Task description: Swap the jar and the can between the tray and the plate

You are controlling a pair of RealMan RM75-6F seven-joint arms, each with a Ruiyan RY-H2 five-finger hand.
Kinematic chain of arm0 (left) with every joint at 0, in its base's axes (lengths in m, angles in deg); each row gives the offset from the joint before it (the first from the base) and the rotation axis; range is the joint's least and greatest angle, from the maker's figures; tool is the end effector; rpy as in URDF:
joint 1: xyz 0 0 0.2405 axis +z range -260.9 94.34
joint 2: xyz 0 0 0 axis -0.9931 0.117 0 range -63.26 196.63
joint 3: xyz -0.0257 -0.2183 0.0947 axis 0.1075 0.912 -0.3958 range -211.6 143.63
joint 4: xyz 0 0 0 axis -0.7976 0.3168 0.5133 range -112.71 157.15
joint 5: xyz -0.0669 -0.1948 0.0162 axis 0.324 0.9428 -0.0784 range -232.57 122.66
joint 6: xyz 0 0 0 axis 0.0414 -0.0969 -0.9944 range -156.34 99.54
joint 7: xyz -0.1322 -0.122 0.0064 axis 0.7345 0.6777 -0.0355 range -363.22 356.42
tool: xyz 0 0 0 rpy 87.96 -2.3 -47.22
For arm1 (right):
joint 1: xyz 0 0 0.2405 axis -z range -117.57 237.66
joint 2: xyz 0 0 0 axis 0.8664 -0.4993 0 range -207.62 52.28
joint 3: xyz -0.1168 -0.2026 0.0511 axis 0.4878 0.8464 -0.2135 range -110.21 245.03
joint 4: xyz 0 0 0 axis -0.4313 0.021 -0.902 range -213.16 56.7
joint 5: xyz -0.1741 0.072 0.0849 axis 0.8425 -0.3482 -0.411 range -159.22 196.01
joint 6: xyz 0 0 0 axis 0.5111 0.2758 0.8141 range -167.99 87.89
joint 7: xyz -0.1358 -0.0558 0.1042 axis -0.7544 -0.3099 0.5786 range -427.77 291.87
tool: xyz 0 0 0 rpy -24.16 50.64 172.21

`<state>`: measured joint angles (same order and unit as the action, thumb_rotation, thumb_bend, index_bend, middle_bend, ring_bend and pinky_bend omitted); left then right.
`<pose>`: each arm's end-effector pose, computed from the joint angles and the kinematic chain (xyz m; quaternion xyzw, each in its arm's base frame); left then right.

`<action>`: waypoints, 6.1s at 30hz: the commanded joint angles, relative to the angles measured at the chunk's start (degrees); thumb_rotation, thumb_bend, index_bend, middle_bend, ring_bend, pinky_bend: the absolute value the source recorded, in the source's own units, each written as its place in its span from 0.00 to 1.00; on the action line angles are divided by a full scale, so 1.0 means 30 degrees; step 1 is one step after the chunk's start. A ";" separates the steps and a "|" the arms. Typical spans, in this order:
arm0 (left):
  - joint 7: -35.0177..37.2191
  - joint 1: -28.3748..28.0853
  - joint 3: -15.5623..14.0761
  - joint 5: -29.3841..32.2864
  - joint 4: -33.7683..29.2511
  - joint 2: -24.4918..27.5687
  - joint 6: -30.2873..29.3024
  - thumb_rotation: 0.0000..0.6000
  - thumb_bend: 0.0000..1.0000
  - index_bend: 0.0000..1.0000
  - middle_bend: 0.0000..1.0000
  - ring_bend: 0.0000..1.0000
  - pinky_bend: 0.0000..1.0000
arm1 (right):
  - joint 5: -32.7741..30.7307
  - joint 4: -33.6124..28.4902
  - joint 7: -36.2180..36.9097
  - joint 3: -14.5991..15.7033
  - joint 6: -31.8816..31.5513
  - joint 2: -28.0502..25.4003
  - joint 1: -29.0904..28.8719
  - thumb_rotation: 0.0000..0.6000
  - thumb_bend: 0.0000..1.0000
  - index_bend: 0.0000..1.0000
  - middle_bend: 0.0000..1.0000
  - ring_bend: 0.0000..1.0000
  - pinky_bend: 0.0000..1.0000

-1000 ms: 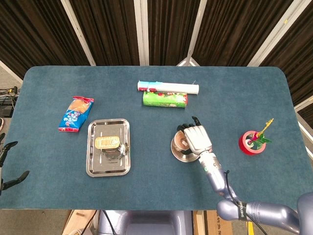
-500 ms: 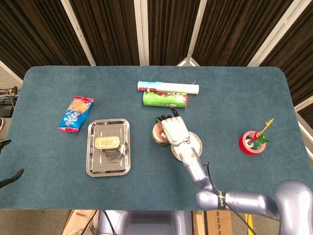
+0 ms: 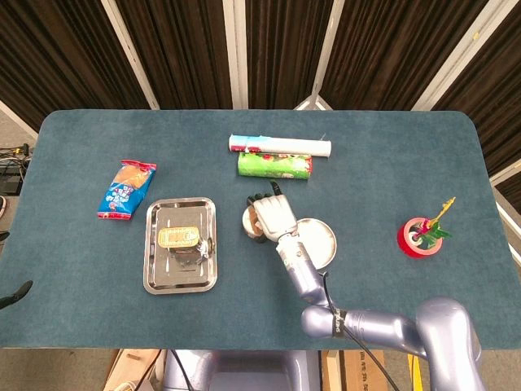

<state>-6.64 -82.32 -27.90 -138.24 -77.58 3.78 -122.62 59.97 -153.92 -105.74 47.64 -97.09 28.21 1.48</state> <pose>-0.2848 0.1930 0.1889 -0.5082 -0.3777 -0.4241 0.6475 -0.0241 -0.3936 -0.0848 0.7265 -0.3895 0.3706 0.4281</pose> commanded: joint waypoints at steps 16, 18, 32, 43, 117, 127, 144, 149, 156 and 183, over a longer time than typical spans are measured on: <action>-0.0087 -0.0123 -0.0002 0.0076 0.0032 -0.0055 0.0242 1.00 0.14 0.22 0.00 0.00 0.05 | -0.0674 -0.1611 0.0220 0.0092 0.0305 -0.0759 0.0069 1.00 0.00 0.00 0.00 0.00 0.00; -0.0059 -0.0141 0.0003 0.0068 0.0055 -0.0044 0.0265 1.00 0.14 0.22 0.00 0.00 0.05 | -0.0623 -0.2604 0.0007 0.0214 -0.0189 -0.1512 0.0401 1.00 0.00 0.00 0.00 0.00 0.00; 0.1383 -0.1201 -0.0717 -0.1086 0.0050 0.0236 0.2398 1.00 0.13 0.21 0.00 0.00 0.05 | 0.7835 -1.0697 0.5124 0.6135 -0.8102 -1.1193 0.9412 1.00 0.00 0.00 0.00 0.00 0.00; 0.0137 -0.4481 0.0896 0.0797 -0.1637 0.0301 0.6631 1.00 0.10 0.19 0.00 0.00 0.05 | 1.1726 -0.8596 0.8157 0.8475 -1.1560 -1.1979 1.3769 1.00 0.00 0.00 0.00 0.00 0.00; -0.8157 -1.3112 0.2780 0.9638 -0.4936 -0.4994 0.9856 1.00 0.65 0.44 0.45 0.37 0.37 | 1.1634 -0.7152 1.0599 0.5184 -0.8749 -1.2021 1.6698 1.00 0.00 0.00 0.00 0.00 0.00; -1.2315 -1.5797 0.2727 1.2667 -0.4855 -0.7539 0.9542 1.00 0.64 0.44 0.42 0.37 0.37 | 1.1611 -0.7085 1.0825 0.4959 -0.8632 -1.2099 1.6844 1.00 0.00 0.00 0.00 0.00 0.00; -1.4941 -1.7912 0.2259 1.4319 -0.2370 -1.2247 0.7647 1.00 0.59 0.40 0.35 0.30 0.33 | 1.1713 -0.6949 1.1516 0.4702 -0.8416 -1.2324 1.7045 1.00 0.00 0.00 0.00 0.00 0.00; -1.5412 -1.8068 0.2137 1.4521 -0.2521 -1.2300 0.7399 1.00 0.47 0.37 0.27 0.22 0.28 | 1.1681 -0.6951 1.1557 0.4647 -0.8319 -1.2351 1.7068 1.00 0.00 0.00 0.00 0.00 0.00; -1.6243 -1.8318 0.2018 1.5329 -0.3556 -1.1647 0.7365 1.00 0.32 0.34 0.22 0.18 0.25 | 1.1536 -0.7046 1.1515 0.4553 -0.8237 -1.2380 1.7129 1.00 0.00 0.00 0.00 0.00 0.00; -1.1415 -1.6781 0.3809 1.2964 -0.5347 -0.8519 0.6256 1.00 0.03 0.19 0.00 0.00 0.04 | 1.1234 -0.7376 1.1241 0.4194 -0.8458 -1.2364 1.7418 1.00 0.00 0.00 0.00 0.00 0.00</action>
<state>-45.37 -133.64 -18.54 -101.50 -95.42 -23.91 -107.68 93.75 -176.07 -71.88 60.25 -122.48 -8.94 53.73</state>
